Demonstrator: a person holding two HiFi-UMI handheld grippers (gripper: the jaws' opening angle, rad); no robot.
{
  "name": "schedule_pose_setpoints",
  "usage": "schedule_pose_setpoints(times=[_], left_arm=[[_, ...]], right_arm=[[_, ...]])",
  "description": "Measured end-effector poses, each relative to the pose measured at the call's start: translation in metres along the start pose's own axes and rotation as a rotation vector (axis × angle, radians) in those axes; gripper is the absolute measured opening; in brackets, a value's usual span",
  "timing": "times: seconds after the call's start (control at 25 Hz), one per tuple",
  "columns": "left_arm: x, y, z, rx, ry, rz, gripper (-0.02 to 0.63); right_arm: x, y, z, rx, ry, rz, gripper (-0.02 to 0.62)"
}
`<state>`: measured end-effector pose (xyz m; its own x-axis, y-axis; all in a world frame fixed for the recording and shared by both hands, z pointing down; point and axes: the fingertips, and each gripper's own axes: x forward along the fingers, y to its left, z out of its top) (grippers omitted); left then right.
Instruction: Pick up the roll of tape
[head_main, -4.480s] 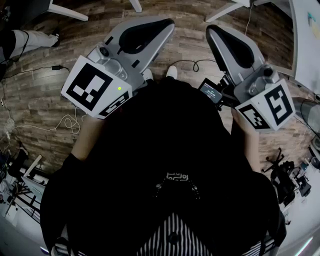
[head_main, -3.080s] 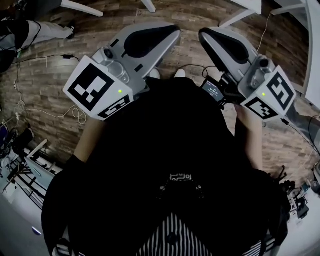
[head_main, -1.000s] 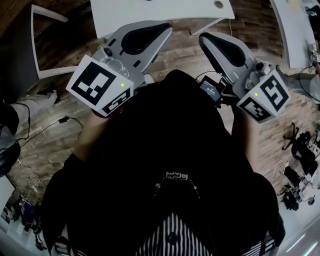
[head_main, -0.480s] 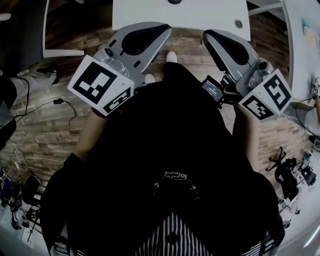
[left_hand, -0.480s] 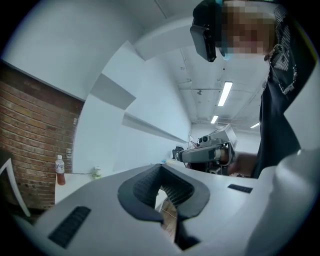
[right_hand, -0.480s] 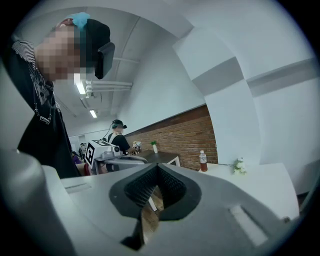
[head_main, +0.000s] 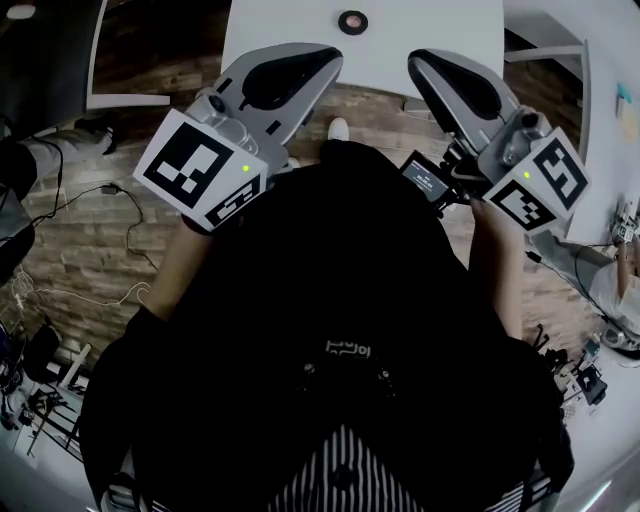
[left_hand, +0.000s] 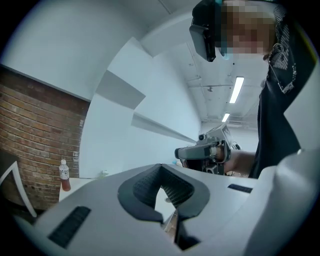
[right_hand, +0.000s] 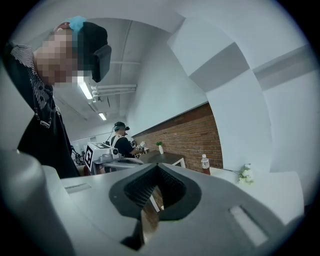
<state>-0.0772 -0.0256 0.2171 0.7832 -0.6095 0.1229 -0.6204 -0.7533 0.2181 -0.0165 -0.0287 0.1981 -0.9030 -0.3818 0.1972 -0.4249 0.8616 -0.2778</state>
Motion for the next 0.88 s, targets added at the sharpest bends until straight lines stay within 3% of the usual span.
schedule_pose_setpoints(times=[0.36,0.6,0.88], left_arm=[[0.040,0.019,0.006,-0.006,0.039,0.041,0.005],[0.078,0.039,0.014,0.003,0.087,0.064,0.005],[0.108,0.052,0.008,-0.030,0.108,0.104,0.005]], right_arm=[[0.003,-0.052,0.011,0.047,-0.032,0.075,0.003],[-0.002,-0.096,0.019,0.089,-0.056,0.075,0.003],[-0.018,-0.130,-0.004,0.133,-0.043,0.079,0.003]])
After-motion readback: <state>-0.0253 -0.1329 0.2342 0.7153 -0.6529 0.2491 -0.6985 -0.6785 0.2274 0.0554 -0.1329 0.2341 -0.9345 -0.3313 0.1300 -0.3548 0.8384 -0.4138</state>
